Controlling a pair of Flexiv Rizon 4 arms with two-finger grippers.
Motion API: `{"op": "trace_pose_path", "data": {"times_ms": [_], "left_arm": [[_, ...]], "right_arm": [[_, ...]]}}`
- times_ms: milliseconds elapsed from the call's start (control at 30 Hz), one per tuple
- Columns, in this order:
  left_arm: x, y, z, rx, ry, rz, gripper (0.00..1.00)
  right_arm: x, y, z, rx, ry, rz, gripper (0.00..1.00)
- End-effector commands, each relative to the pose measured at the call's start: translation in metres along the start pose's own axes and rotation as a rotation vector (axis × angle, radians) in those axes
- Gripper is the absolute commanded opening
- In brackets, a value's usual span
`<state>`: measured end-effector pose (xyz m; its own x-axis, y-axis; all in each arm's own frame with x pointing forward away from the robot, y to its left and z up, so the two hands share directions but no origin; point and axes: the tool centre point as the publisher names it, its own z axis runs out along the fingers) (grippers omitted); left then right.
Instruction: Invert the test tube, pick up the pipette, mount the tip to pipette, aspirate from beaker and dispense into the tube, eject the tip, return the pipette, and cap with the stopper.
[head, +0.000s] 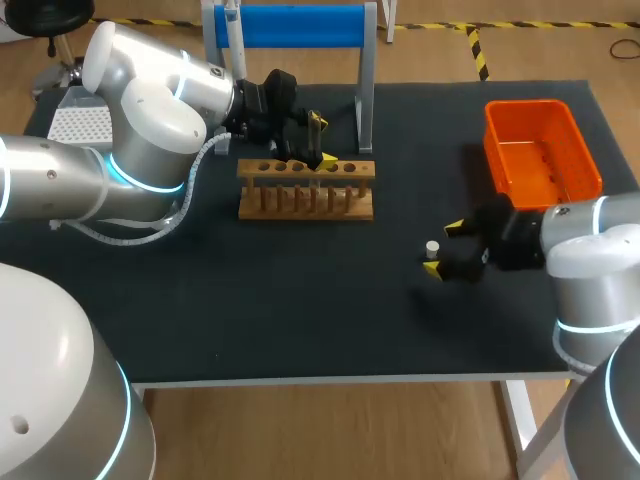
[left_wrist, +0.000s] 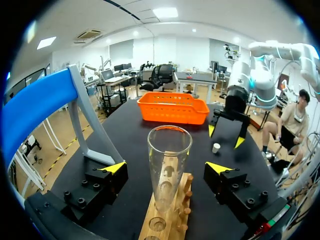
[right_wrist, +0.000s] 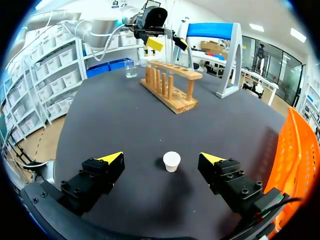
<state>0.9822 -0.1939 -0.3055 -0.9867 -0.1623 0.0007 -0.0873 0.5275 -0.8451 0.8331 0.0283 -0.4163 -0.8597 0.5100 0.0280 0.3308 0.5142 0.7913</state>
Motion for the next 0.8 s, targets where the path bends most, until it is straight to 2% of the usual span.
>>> {"op": "trace_pose_path", "data": {"times_ms": [33, 100, 400, 600, 700, 800], "left_arm": [[-0.001, 0.0, 0.0, -0.002, 0.001, 0.0, 1.0], [-0.001, 0.0, 0.0, -0.002, 0.001, 0.0, 1.0], [-0.001, 0.0, 0.0, -0.002, 0.001, 0.0, 1.0], [-0.001, 0.0, 0.0, -0.002, 0.001, 0.0, 1.0], [-0.001, 0.0, 0.0, -0.002, 0.001, 0.0, 1.0], [-0.001, 0.0, 0.0, -0.002, 0.001, 0.0, 1.0]], "right_arm": [[-0.001, 0.001, 0.008, 0.008, -0.002, 0.003, 1.0], [-0.002, 0.0, 0.01, 0.009, -0.004, 0.005, 1.0], [-0.004, -0.002, 0.015, 0.008, -0.014, 0.016, 0.83], [-0.006, -0.002, 0.017, 0.007, -0.019, 0.021, 0.69], [-0.007, -0.003, 0.018, 0.007, -0.02, 0.024, 0.58], [-0.007, -0.003, 0.018, 0.007, -0.02, 0.024, 0.53]]}}
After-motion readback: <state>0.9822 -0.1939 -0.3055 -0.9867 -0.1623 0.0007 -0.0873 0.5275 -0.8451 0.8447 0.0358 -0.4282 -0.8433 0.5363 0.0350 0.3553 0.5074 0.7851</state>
